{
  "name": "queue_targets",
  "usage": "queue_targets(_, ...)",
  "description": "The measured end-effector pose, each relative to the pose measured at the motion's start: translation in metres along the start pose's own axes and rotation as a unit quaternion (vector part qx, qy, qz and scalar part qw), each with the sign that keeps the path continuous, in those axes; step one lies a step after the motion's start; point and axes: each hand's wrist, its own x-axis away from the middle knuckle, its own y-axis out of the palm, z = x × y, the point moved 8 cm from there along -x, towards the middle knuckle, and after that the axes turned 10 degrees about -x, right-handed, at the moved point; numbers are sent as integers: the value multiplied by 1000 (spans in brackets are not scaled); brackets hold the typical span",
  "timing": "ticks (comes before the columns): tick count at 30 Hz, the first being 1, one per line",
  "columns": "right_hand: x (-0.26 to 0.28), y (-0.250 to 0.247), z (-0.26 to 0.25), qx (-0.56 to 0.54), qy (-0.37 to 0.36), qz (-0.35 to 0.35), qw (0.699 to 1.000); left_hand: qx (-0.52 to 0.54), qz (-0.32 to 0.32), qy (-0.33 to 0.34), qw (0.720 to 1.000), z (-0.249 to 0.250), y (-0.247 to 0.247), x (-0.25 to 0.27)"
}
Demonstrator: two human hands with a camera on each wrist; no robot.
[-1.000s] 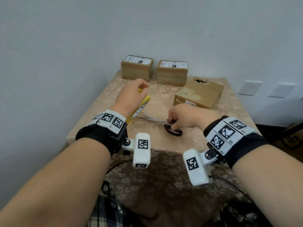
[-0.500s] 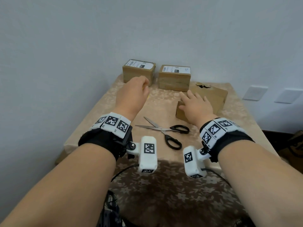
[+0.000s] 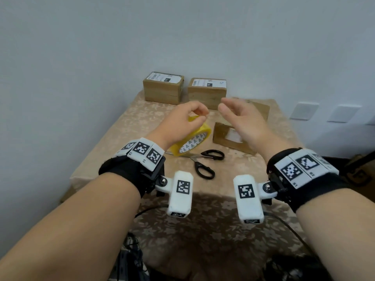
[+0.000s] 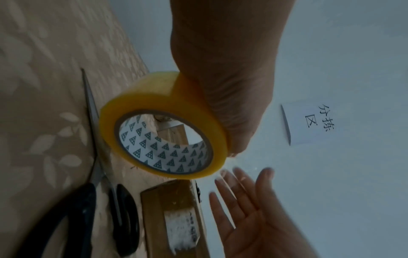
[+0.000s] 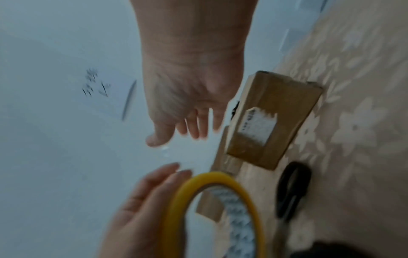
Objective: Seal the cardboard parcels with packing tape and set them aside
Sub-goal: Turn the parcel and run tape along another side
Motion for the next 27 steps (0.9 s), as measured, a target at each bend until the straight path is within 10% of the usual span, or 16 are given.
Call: queue_targets(27, 8, -25, -1, -3, -4, 93, 996, -75, -69, -51, 993, 22, 29, 5)
